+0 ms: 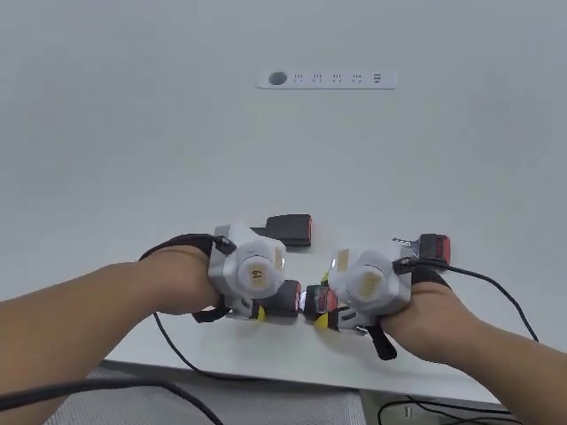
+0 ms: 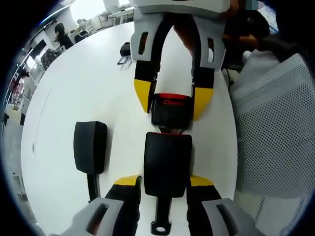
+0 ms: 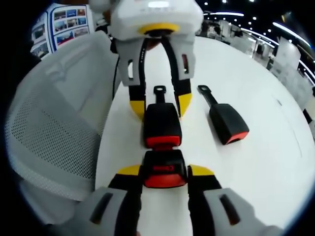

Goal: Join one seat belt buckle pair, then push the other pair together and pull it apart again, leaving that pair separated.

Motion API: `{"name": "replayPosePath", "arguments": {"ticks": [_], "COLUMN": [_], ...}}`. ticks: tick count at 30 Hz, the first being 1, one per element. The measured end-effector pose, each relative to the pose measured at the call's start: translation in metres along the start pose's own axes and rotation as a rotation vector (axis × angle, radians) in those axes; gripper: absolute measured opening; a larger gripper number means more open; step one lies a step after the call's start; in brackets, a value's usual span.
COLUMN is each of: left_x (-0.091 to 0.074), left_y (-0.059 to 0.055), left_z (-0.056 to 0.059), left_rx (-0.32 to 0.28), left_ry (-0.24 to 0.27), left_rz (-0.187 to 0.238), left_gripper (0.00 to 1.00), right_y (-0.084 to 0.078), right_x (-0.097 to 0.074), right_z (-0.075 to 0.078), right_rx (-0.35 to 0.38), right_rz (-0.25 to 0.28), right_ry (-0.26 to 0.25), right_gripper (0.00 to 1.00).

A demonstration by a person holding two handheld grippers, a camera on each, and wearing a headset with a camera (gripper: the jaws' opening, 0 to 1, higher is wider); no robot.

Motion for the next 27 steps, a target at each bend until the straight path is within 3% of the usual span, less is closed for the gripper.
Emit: {"name": "replayPosePath", "arguments": {"ticks": [4, 8, 16, 27], "left_x": [-0.009, -0.023, -0.050, -0.045], "left_y": [0.000, 0.004, 0.006, 0.019], "left_z": [-0.003, -0.006, -0.021, -0.045], "left_rx": [-0.009, -0.052, -0.054, -0.066], "left_ry": [0.022, 0.046, 0.114, 0.158], "left_rz": [0.010, 0.054, 0.128, 0.144], "left_gripper": [0.39, 0.41, 0.41, 0.41], "right_y": [0.006, 0.015, 0.021, 0.002], "right_x": [-0.005, -0.013, -0.030, -0.052], "right_z": [-0.001, -0.001, -0.005, 0.009], "right_rx": [-0.001, -0.008, -0.022, -0.011], "right_rz": [0.023, 0.042, 0.065, 0.057], "right_ry": [-0.011, -0.024, -0.047, -0.101], "right_gripper": [0.35, 0.36, 0.36, 0.37]}}
Point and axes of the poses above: the centre of the closed fingertips' face, and the gripper's own axes: x roughly forward along the fingers, z roughly to its right, y roughly out of its top, the point moved 6 cm from there along -x, roughly backward along the fingers, and after that the axes turned 8 degrees about y, right-handed, at the moved point
